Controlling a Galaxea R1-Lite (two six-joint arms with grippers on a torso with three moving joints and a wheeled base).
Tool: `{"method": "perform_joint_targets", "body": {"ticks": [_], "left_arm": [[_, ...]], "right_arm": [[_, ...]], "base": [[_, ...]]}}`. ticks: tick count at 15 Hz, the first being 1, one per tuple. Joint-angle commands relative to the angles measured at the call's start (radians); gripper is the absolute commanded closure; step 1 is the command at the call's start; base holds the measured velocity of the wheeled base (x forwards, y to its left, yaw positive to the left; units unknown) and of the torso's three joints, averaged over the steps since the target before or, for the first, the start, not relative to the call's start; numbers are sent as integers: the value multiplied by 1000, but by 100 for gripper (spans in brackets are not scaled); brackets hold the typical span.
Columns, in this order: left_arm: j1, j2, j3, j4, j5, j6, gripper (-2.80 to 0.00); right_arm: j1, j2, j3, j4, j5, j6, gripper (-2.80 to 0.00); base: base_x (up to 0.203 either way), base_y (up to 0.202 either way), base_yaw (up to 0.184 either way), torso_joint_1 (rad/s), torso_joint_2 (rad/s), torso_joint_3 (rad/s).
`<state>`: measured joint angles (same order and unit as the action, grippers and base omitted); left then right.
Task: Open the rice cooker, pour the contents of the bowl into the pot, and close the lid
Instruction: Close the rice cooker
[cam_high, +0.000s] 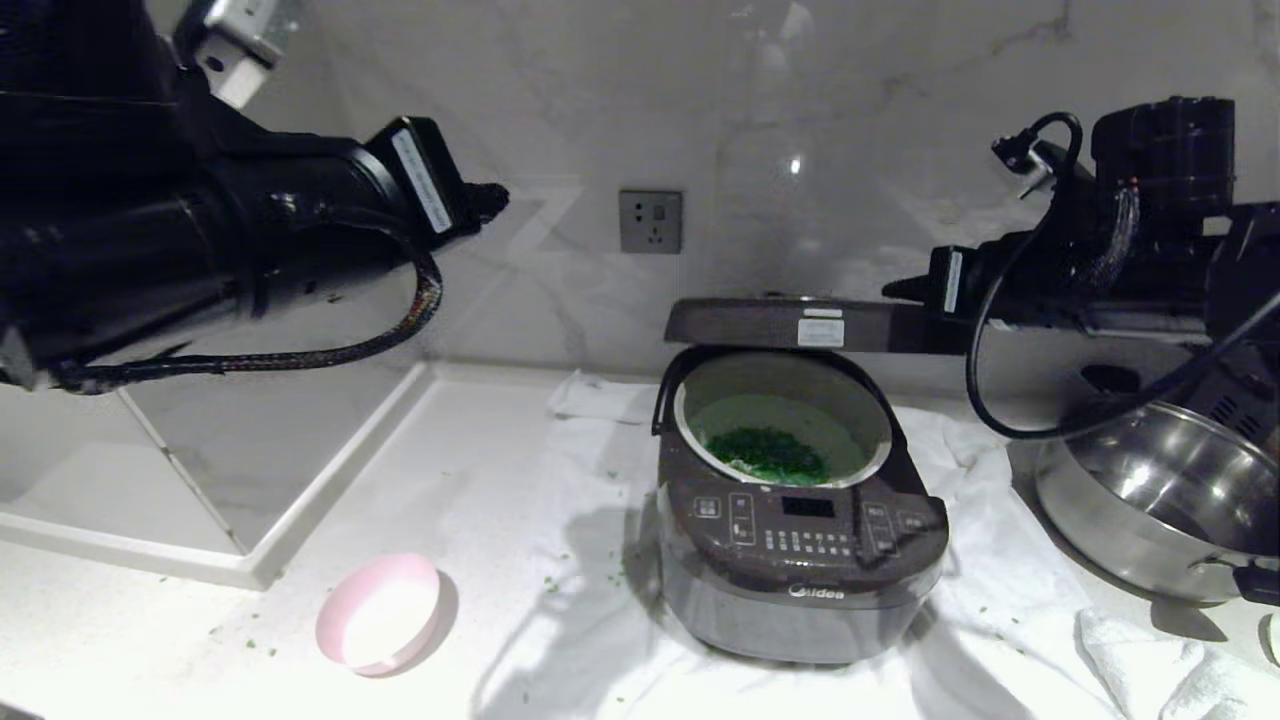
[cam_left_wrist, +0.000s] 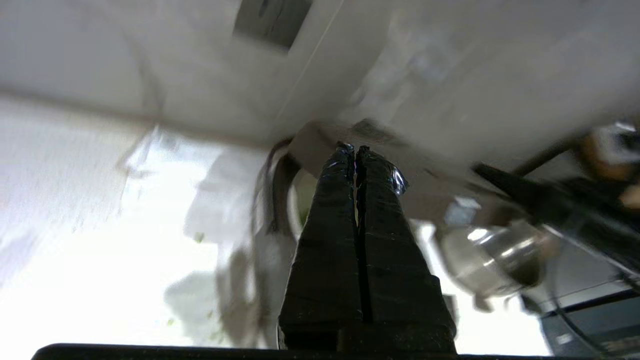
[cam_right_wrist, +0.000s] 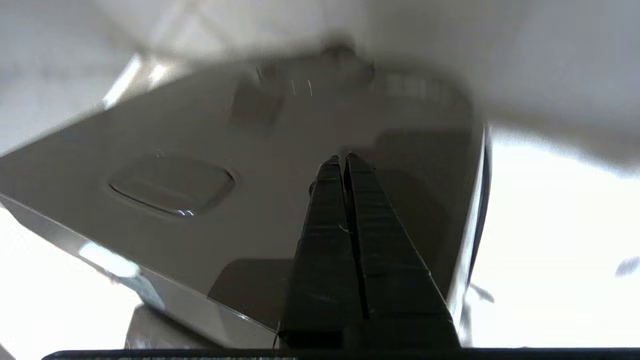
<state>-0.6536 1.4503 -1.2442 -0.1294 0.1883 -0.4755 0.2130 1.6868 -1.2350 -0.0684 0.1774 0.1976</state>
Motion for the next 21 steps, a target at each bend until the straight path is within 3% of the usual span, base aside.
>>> {"method": "perform_joint_targets", "body": {"ticks": [1, 7, 12, 16, 21], "left_arm": [[-35, 155, -82, 19, 20, -4, 0], [-189, 521, -373, 31, 102, 13, 0], [-281, 626, -367, 31, 106, 54, 0], [-279, 658, -391, 31, 112, 74, 0], [-268, 621, -303, 33, 114, 76, 0]], "right_arm": [[1, -72, 178, -84, 6, 19, 0], [0, -215, 384, -180, 10, 88, 0], [-21, -235, 434, -182, 43, 113, 0], [-63, -225, 437, -190, 88, 132, 0], [-86, -167, 454, -269, 151, 200, 0]], "base": [[0, 0, 0, 0, 0, 0], [0, 0, 0, 0, 0, 0], [0, 0, 0, 0, 0, 0], [0, 0, 0, 0, 0, 0], [0, 0, 0, 0, 0, 0]]}}
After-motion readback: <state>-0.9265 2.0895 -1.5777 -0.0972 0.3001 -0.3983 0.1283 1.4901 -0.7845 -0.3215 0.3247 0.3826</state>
